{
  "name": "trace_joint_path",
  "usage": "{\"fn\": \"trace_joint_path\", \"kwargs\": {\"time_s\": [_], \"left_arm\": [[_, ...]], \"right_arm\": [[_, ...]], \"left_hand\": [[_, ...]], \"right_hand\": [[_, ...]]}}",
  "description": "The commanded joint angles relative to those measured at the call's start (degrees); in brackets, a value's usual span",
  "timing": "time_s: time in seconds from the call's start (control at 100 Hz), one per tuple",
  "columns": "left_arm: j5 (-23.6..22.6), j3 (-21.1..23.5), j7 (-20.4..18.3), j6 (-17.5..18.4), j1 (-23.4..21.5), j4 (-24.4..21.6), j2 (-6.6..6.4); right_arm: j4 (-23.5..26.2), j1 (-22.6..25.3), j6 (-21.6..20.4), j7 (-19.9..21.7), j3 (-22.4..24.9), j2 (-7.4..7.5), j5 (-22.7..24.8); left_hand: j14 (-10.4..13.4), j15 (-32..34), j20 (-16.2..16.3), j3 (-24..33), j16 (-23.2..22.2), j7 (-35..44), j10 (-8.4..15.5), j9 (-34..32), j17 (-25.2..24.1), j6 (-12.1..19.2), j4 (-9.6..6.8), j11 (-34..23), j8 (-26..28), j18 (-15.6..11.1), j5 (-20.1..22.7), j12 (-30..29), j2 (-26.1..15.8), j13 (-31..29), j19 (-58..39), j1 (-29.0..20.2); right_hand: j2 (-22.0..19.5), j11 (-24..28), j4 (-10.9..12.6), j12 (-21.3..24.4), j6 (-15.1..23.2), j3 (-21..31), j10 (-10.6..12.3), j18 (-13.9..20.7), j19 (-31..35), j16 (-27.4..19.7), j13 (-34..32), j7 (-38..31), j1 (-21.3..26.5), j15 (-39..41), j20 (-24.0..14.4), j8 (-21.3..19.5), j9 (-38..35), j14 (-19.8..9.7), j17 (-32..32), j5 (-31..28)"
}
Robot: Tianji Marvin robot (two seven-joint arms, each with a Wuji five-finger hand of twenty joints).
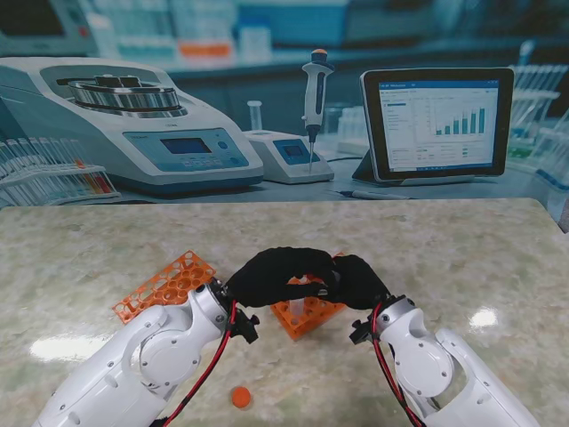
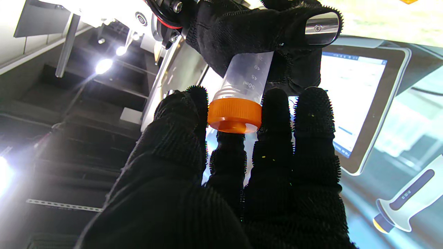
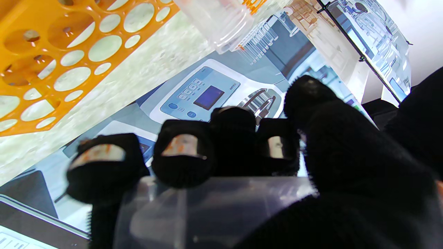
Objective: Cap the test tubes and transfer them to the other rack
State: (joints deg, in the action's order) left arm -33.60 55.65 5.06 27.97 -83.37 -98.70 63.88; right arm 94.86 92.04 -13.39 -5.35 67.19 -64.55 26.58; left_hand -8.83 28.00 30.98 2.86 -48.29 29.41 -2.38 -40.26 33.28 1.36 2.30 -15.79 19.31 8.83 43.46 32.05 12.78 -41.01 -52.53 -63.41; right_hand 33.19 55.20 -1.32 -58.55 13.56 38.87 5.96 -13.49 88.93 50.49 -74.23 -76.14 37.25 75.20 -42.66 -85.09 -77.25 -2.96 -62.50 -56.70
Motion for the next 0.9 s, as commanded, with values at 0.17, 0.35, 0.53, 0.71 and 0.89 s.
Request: {"fn": "trace_joint_path", "kwargs": {"time_s": [0.17, 0.35, 0.53, 0.71, 0.89], "left_arm": [[1.03, -0.55, -0.03, -0.38, -0.11, -0.91, 0.48], [1.1, -0.72, -0.04, -0.51, 0.1, -0.99, 0.51], [1.23, -0.67, -0.85, -1.08, 0.18, -1.45, 0.34], [0.76, -0.68, -1.21, -1.74, 0.35, -1.67, 0.23], [0.89, -0.75, -1.4, -2.17, 0.54, -1.71, 0.23]], "right_arm": [[0.32, 0.4, 0.33, 0.12, 0.01, -0.32, -0.15], [0.3, 0.43, 0.33, 0.2, 0.01, -0.3, -0.15], [0.37, 0.56, 0.13, 0.22, 0.14, -0.28, -0.08], [0.38, 0.6, -0.01, 0.26, 0.23, -0.26, -0.03], [0.39, 0.67, -0.11, 0.23, 0.38, -0.25, 0.03]], "left_hand": [[3.84, -2.24, -0.15, -3.26, 3.57, -4.14, -1.87, 1.55, -2.25, 1.05, -0.96, 0.99, -0.51, 1.27, -1.81, -3.43, -4.81, 2.58, 0.39, 2.21], [2.74, -4.96, -0.29, -3.3, 5.82, -4.8, -2.16, 2.51, -5.71, 3.54, -1.21, 2.83, 0.43, 4.21, -3.31, -5.3, -5.42, 4.26, 1.14, 4.16], [2.16, -8.85, -0.46, -3.21, 9.41, -6.27, -1.72, 3.89, -10.48, 4.23, -1.37, 4.36, 0.59, 9.0, -4.79, -7.03, -6.67, 6.18, 2.85, 6.12], [1.28, -12.82, -0.8, -3.22, 13.76, -7.54, -1.45, 5.13, -14.16, 4.25, -1.45, 5.61, 0.67, 12.18, -5.74, -8.75, -7.36, 8.07, 4.99, 7.24], [0.82, -14.77, -1.96, -3.08, 16.4, -9.07, -1.32, 6.12, -15.22, 2.64, -1.61, 6.18, 0.3, 10.97, -6.67, -9.73, -7.75, 9.29, 7.1, 7.93]], "right_hand": [[-2.58, 1.96, 1.02, -0.43, 1.4, 1.19, -1.24, 1.13, 6.32, 1.66, -1.43, -1.71, 2.15, 5.53, -0.54, -1.45, -1.8, -3.98, -2.18, -1.34], [-2.69, 1.96, 1.0, -0.44, 1.47, 1.08, -1.2, 1.12, 6.29, 1.64, -1.43, -1.65, 2.1, 5.49, -0.52, -1.45, -1.77, -3.96, -2.19, -1.29], [-2.67, 1.95, 0.99, -0.44, 1.5, 0.98, -1.2, 1.12, 6.29, 1.63, -1.43, -1.61, 2.17, 5.49, -0.51, -1.47, -1.77, -3.96, -2.19, -1.28], [-2.75, 1.95, 0.99, -0.44, 1.6, 0.94, -1.2, 1.11, 6.24, 1.62, -1.43, -1.52, 2.19, 5.47, -0.48, -1.48, -1.77, -3.95, -2.17, -1.14], [-2.77, 1.95, 0.98, -0.44, 1.62, 0.87, -1.2, 1.12, 6.22, 1.61, -1.43, -1.49, 2.22, 5.45, -0.46, -1.51, -1.77, -3.95, -2.17, -1.15]]}}
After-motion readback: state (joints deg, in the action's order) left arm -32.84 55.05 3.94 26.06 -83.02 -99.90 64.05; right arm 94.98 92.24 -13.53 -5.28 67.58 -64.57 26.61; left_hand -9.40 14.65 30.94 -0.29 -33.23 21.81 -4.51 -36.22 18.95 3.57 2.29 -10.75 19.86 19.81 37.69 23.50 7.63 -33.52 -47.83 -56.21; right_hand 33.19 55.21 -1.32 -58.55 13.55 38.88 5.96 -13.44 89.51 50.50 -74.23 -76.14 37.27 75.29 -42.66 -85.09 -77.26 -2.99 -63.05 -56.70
